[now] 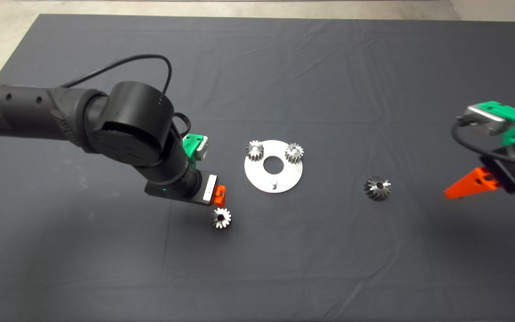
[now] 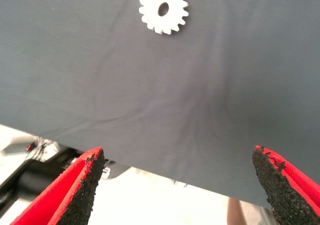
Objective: Remove an incorrectly installed larger gear and replace it with the correct smaller gear
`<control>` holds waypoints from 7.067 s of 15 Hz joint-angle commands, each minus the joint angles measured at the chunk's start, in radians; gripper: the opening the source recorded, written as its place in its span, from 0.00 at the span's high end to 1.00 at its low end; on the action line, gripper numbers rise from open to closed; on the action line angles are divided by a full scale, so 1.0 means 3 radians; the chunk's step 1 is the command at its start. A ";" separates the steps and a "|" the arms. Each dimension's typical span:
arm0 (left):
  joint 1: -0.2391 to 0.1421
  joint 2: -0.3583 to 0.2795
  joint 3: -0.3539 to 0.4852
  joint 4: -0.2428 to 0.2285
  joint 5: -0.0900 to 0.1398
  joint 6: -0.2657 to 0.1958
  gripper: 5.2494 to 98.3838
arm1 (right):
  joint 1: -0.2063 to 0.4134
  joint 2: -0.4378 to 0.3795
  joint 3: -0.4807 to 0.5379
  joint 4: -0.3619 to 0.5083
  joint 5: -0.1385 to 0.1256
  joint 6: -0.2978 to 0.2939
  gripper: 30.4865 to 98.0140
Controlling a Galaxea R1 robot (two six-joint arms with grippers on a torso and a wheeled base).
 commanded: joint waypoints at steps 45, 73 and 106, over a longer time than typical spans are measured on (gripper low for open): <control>0.0620 0.0396 -0.0298 0.0617 0.0243 -0.0042 0.15 | 0.0097 0.0010 0.0307 0.0249 0.0041 0.0188 0.30; 0.0789 0.0337 -0.0165 0.0929 0.0309 0.0176 0.52 | 0.0097 0.0005 0.0312 0.0254 0.0044 0.0188 0.30; 0.0010 0.1084 -0.0004 0.0723 0.0299 0.0983 0.68 | 0.0097 0.0005 0.0310 0.0254 0.0041 0.0188 0.30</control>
